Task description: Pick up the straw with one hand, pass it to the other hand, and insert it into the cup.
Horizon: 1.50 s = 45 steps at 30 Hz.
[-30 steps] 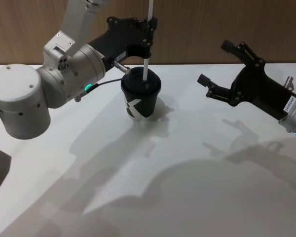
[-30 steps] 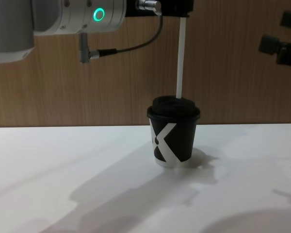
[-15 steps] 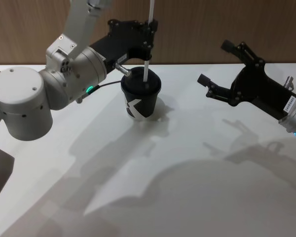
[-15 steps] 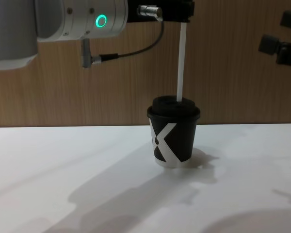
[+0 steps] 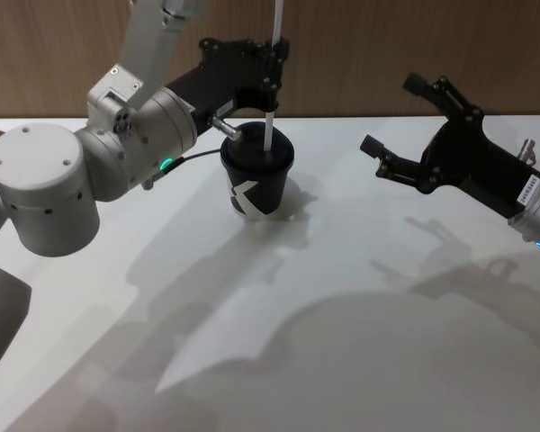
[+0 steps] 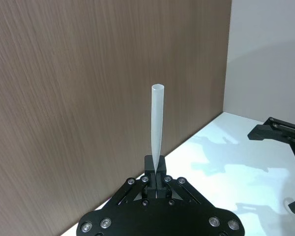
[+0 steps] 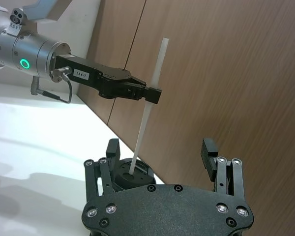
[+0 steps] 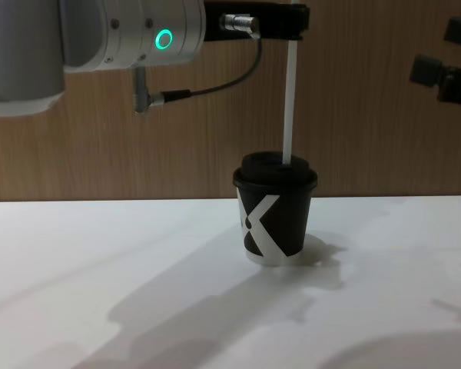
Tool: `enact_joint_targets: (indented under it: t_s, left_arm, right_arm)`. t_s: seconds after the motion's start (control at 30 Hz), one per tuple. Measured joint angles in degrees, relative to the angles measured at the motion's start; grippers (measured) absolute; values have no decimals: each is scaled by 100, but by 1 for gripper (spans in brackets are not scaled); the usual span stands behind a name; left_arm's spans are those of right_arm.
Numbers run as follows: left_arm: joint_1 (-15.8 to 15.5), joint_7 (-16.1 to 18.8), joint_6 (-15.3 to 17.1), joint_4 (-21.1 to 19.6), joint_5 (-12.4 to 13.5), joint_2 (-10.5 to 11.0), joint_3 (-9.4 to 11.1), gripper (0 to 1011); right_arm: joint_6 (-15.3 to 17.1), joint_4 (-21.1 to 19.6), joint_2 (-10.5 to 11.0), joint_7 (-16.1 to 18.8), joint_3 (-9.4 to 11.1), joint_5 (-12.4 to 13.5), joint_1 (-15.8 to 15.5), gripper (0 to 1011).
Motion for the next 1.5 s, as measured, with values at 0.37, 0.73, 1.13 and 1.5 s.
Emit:
enact_joint_targets:
  t_s: [0.37,0.73,1.13,1.5]
  left_arm:
    - [14,-25,55,34,15,-49,-37,7]
    - [15,-51,89,109,84,-100,-41,7]
    - [21,-99,89,200,94,-162,-68,121]
    - [27,-119,89,236,100,-186,-78,471]
  right_arm:
    - [0,0,0,0,0,0,0,1001]
    - [0,0,0,0,0,0,0,1001]
    - [0,0,0,0,0,0,0,1001]
    - [0,0,0,0,0,0,0,1001]
